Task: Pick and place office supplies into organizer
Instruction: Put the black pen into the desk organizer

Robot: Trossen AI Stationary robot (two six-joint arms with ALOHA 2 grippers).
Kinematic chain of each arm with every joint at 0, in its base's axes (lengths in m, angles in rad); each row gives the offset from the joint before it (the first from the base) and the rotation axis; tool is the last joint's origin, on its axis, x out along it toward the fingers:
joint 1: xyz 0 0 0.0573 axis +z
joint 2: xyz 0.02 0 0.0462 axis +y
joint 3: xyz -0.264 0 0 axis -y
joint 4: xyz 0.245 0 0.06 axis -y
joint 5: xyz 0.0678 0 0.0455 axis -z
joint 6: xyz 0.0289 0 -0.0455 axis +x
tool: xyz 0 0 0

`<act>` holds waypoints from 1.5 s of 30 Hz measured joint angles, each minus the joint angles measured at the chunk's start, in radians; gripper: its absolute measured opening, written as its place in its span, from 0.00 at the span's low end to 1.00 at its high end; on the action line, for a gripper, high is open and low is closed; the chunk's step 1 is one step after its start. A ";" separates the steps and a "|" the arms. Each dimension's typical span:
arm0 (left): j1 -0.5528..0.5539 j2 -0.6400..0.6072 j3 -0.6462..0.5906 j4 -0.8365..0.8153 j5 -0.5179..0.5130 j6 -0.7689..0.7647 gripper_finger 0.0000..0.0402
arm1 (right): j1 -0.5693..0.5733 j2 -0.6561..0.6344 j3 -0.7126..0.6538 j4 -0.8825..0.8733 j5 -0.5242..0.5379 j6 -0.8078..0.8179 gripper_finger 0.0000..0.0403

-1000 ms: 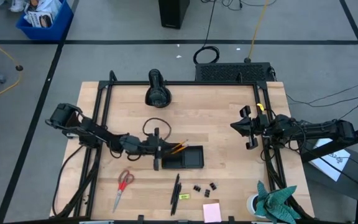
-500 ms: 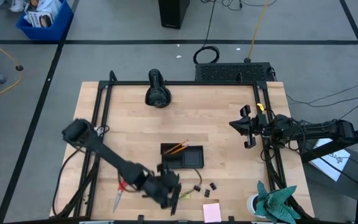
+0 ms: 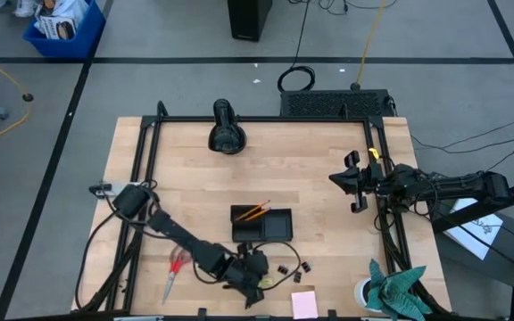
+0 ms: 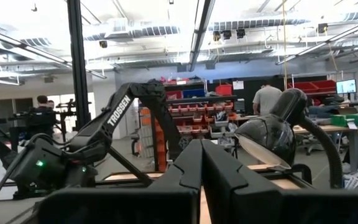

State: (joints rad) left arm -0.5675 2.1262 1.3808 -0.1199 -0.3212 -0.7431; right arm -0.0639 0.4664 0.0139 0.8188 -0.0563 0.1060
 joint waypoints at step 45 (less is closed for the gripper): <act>-0.182 0.023 0.001 -0.350 -0.100 -0.457 0.01 | 0.000 0.008 0.000 -0.001 0.002 -0.002 0.00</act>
State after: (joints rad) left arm -0.7494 2.1490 1.3822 -0.4696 -0.4209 -1.2006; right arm -0.0635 0.4747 0.0139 0.8177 -0.0540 0.1042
